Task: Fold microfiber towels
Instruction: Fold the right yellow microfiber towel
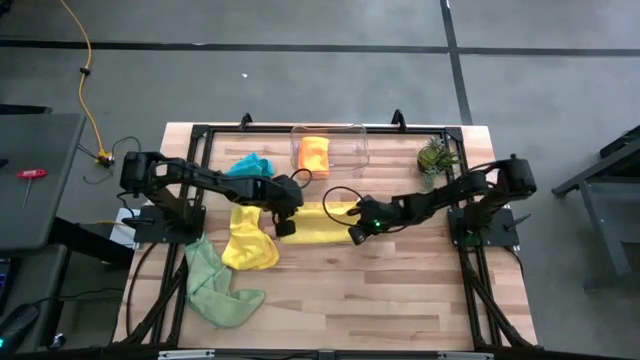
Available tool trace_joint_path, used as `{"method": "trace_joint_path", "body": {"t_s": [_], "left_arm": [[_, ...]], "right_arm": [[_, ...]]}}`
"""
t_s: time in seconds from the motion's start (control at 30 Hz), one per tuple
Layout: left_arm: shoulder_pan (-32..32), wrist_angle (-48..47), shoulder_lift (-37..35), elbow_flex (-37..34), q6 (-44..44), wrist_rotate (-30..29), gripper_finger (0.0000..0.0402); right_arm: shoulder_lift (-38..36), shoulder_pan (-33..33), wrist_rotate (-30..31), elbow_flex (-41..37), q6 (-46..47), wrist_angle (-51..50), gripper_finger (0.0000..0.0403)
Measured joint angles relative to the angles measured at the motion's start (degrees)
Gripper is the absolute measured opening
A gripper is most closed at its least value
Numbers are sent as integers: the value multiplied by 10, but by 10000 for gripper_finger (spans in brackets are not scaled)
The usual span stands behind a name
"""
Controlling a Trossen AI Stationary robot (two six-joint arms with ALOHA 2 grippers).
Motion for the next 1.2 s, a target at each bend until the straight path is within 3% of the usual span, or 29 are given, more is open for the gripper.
{"method": "trace_joint_path", "body": {"t_s": [0.23, 0.67, 0.77, 0.9, 0.97, 1.2], "left_arm": [[28, -25, 7, 0, 44, -7, 0], [95, -52, -9, 0, 42, -46, 0], [99, -31, -38, 0, 34, -3, 0], [90, 23, -56, 1, 20, 117, 0], [85, 28, -50, 1, 20, 151, 0], [58, 38, 32, 0, 1, 157, 0]], "right_arm": [[6, 0, 5, 0, 14, -1, 0], [6, 6, 18, 1, 44, -31, 0], [6, 6, 20, 1, 46, -32, 0], [5, 6, 21, 1, 80, -36, 0], [5, 6, 22, 1, 103, -38, 0], [5, 8, 24, 1, 133, -49, 0]]}}
